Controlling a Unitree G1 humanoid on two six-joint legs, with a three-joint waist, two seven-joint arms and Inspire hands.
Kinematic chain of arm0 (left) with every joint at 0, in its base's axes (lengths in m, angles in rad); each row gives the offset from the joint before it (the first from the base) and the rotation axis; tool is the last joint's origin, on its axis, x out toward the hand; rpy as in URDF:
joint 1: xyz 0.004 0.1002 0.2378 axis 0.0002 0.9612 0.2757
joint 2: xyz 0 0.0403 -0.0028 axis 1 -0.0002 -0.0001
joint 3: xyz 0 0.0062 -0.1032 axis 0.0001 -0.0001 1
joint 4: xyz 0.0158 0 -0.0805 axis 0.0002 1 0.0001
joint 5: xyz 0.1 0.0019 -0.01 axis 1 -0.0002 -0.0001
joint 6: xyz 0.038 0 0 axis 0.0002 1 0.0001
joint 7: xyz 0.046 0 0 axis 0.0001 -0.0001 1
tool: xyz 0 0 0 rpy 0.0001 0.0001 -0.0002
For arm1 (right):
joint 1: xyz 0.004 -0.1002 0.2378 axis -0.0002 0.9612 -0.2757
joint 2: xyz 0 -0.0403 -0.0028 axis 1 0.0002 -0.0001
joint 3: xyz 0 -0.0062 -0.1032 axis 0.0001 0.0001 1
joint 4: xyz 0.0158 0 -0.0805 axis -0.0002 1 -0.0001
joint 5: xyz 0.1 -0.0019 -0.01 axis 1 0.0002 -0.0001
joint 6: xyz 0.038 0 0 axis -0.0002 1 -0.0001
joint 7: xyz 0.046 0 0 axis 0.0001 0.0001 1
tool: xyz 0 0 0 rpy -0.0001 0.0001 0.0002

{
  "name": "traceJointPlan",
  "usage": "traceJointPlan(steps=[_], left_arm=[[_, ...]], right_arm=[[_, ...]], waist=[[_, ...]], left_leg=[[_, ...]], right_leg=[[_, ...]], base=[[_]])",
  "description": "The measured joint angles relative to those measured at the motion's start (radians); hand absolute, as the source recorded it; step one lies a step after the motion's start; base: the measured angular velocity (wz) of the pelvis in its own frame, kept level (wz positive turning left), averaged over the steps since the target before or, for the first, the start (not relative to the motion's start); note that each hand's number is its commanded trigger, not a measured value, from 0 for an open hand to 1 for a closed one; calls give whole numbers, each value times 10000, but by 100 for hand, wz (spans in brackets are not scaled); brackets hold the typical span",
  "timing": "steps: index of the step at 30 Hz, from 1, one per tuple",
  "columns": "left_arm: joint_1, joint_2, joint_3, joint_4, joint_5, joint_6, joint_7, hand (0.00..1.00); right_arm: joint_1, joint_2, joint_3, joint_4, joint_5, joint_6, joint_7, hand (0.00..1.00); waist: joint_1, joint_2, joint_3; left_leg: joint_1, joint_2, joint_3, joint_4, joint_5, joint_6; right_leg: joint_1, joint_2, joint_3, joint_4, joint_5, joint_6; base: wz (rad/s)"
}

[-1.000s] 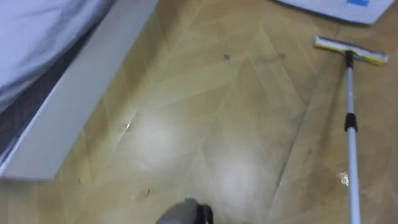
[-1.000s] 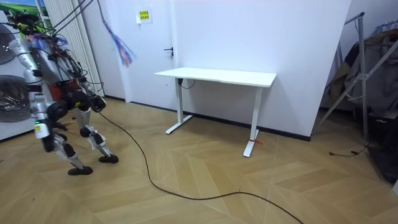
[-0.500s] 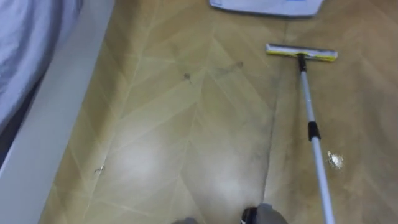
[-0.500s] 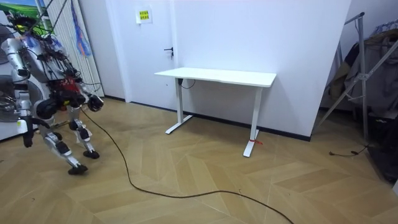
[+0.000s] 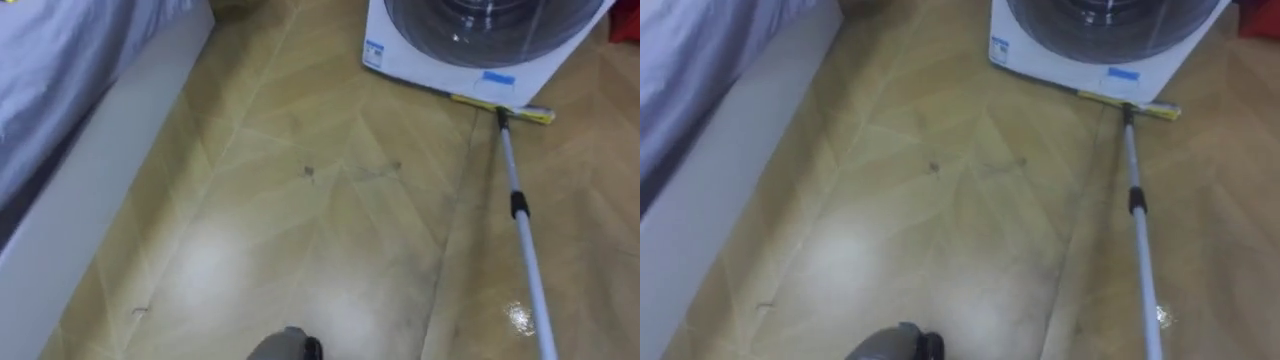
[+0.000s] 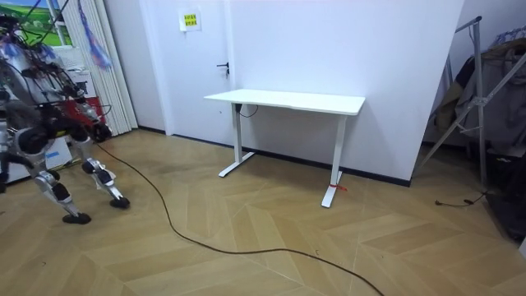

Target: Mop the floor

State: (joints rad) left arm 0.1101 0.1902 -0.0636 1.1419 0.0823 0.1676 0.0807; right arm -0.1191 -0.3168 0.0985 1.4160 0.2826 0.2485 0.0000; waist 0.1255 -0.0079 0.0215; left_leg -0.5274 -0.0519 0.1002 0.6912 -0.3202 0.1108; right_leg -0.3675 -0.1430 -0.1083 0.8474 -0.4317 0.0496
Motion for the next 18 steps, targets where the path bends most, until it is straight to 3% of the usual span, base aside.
traceJointPlan(steps=[1,2,3,4,6,12,18], left_arm=[[55,-8,9,-13,-11,1,67,0],[107,-8,13,-28,-11,3,90,0],[277,-12,44,-77,-10,30,194,0],[422,-18,96,-128,-10,116,262,0],[518,-74,104,-203,1,208,268,0],[790,-302,306,-241,-3,250,435,0],[1055,-336,674,-374,-5,863,472,0]], right_arm=[[159,212,-21,-15,123,-4,-36,100],[211,309,2,-16,245,-8,-50,100],[281,522,56,-16,313,-76,-57,100],[533,720,144,-160,312,-125,-51,100],[1028,919,183,-263,303,-175,-41,100],[1708,1132,163,-188,-107,-172,32,100],[1908,1209,174,-210,-181,-54,16,100]], waist=[[22,58,-58],[70,75,-63],[120,79,-59],[25,61,-47],[-316,-30,-209],[-560,-189,-172],[-678,-272,-163]], left_leg=[[559,16,-88,-492,16,-11],[865,9,-222,-728,31,-33],[1451,6,-484,-1193,81,-117],[1981,-12,-604,-1638,140,-214],[2636,-74,-829,-2277,275,-308],[4146,-43,-840,-3390,458,-496],[4798,-81,-844,-3653,462,-500]], right_leg=[[203,38,6,-212,321,32],[348,101,23,-618,327,46],[661,248,-1,-1964,402,-14],[1154,422,-340,-3198,809,-201],[2011,473,-684,-4018,1007,-259],[3779,761,-957,-5811,1494,-337],[4587,788,-978,-6396,1595,-304]], base=[[-61],[-87],[-76],[-41],[27],[9],[3]])
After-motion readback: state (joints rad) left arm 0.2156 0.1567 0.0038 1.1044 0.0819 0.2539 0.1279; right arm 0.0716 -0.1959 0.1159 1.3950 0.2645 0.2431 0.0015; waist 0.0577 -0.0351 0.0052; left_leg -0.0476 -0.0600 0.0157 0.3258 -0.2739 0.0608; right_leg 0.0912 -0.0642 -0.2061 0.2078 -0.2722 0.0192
